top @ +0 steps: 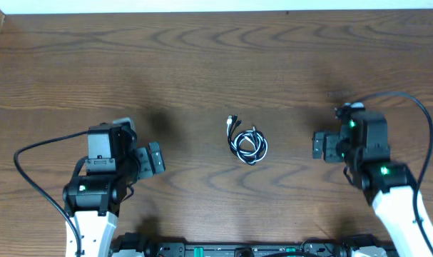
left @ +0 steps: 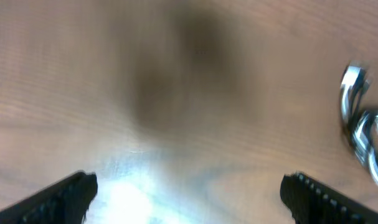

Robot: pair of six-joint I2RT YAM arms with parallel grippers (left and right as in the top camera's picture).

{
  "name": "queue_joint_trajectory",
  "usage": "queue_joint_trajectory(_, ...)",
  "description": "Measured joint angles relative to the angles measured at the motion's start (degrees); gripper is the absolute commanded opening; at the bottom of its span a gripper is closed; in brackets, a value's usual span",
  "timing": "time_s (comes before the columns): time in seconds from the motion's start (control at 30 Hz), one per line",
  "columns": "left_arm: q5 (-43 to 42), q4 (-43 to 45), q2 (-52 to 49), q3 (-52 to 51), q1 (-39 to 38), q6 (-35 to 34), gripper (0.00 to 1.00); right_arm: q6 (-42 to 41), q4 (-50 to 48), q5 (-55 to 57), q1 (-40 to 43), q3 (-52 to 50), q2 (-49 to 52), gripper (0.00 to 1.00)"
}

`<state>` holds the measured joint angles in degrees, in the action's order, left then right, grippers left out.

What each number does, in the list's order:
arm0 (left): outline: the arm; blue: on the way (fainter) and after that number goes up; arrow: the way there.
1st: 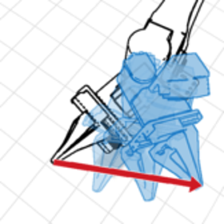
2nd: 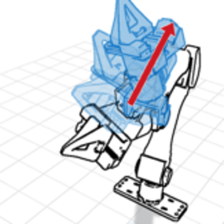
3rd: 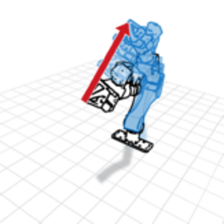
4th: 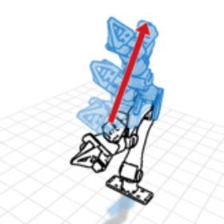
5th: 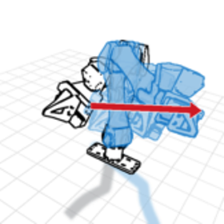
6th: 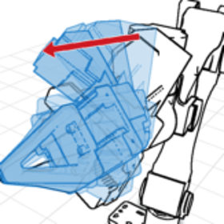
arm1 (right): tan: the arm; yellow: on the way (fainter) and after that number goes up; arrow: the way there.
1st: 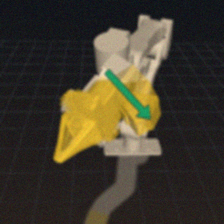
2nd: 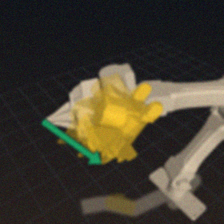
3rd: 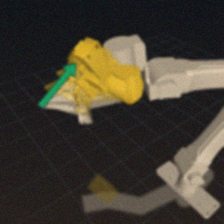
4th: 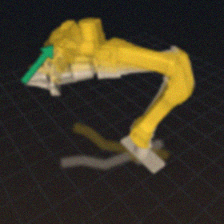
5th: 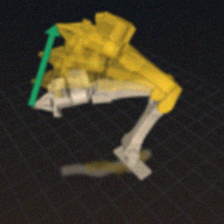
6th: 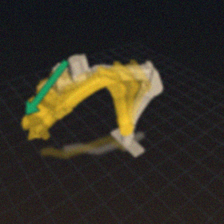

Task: Untangle cables
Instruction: 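Raise both grippers and move them toward the cable bundle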

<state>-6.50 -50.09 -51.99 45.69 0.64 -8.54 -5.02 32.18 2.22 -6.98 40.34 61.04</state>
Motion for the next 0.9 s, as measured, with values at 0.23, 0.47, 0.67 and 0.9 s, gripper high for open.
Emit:
queue_joint_trajectory(0.23,-1.36,-4.55,0.00,0.44,0.00,0.00,0.99,4.00,2.97,-2.01,0.00,5.84,4.17,0.99)
queue_joint_trajectory(0.47,-2.67,0.20,-0.02,0.44,-0.02,-0.28,0.99,4.68,3.04,-7.87,0.00,6.01,4.07,0.99)
queue_joint_trajectory(0.67,-3.76,9.40,-0.09,0.46,-0.02,-4.11,0.99,4.68,1.79,-10.32,0.00,6.03,4.07,0.99)
queue_joint_trajectory(0.9,-5.22,11.39,-4.09,5.18,-1.49,-5.42,0.99,3.26,0.22,-10.88,0.00,6.05,4.07,0.99)
